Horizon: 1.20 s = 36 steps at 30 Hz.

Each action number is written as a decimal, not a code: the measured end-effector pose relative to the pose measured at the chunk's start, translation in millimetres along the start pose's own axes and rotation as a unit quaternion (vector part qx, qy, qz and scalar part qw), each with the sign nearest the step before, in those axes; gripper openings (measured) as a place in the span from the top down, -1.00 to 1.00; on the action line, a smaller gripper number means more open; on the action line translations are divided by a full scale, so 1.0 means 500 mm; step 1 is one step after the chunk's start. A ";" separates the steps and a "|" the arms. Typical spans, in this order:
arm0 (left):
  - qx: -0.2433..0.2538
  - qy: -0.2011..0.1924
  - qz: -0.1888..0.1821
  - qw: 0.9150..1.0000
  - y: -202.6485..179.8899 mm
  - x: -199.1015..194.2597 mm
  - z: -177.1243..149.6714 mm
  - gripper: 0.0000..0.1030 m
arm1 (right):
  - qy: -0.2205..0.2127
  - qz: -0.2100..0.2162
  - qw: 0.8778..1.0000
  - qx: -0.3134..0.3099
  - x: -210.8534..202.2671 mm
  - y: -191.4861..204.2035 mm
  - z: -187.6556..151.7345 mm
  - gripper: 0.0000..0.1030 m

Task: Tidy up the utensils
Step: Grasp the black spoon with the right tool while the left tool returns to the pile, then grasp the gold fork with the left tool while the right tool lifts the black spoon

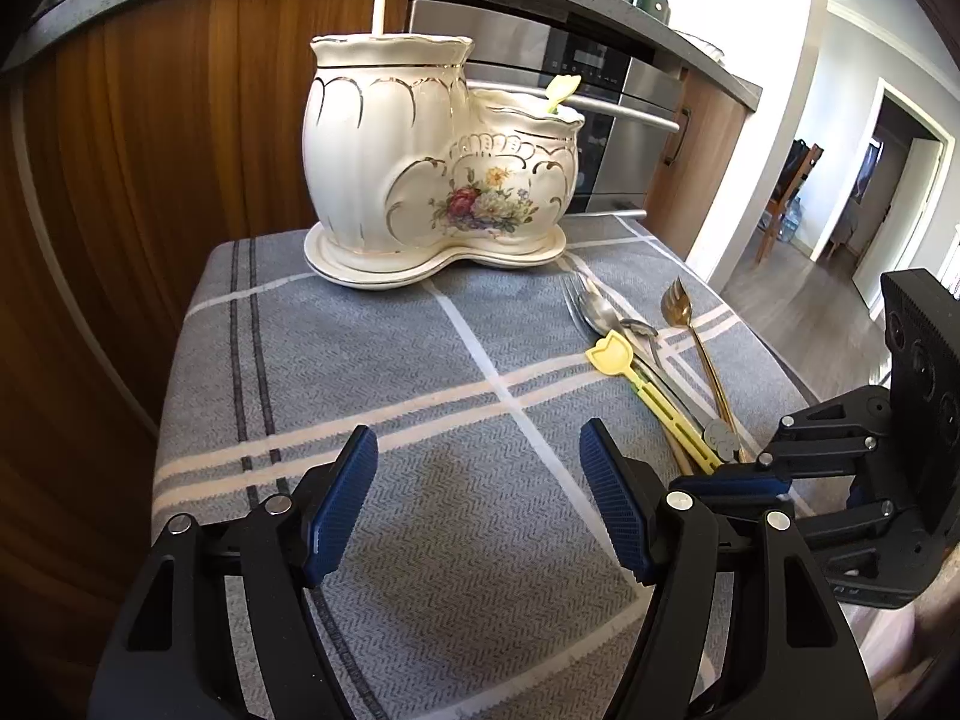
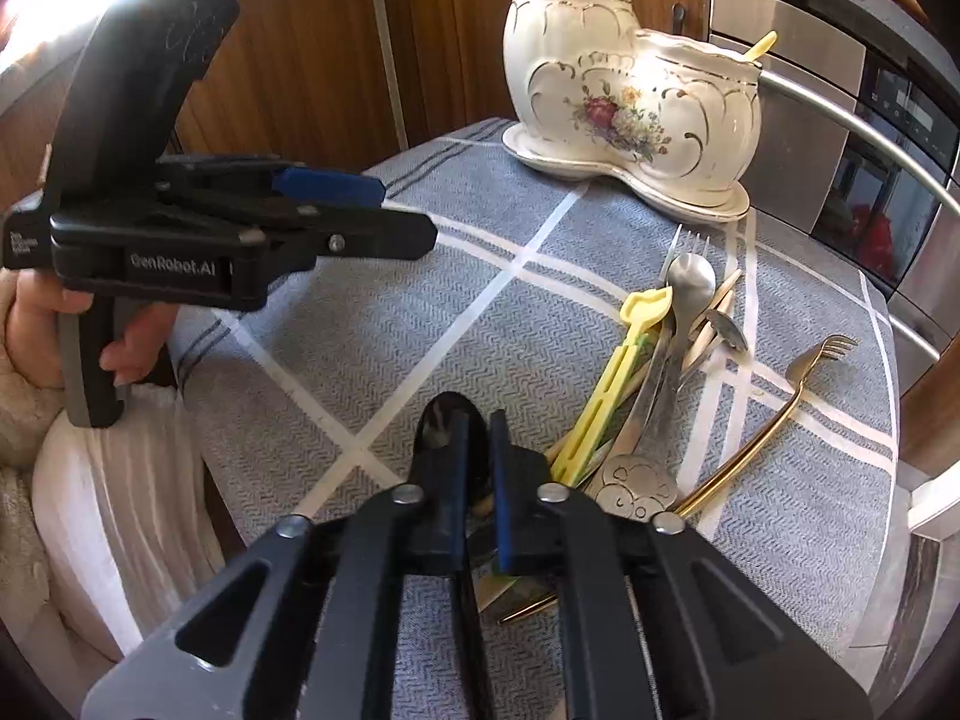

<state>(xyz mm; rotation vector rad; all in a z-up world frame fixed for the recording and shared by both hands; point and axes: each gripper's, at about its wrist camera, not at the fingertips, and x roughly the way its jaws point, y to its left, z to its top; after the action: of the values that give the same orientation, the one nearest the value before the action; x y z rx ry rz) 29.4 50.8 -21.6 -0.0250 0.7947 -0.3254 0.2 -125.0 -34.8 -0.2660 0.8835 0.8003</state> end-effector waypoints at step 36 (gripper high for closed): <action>0.167 0.137 -0.049 0.975 -0.309 0.278 0.210 0.37 | -0.204 -0.128 0.919 0.313 -0.208 -0.299 -0.105 0.95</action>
<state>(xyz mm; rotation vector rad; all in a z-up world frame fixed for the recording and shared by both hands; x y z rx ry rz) 151.2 -147.4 -22.3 0.3025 1.0052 -0.5605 38.0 -308.2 -3.2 0.3397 0.6467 0.2789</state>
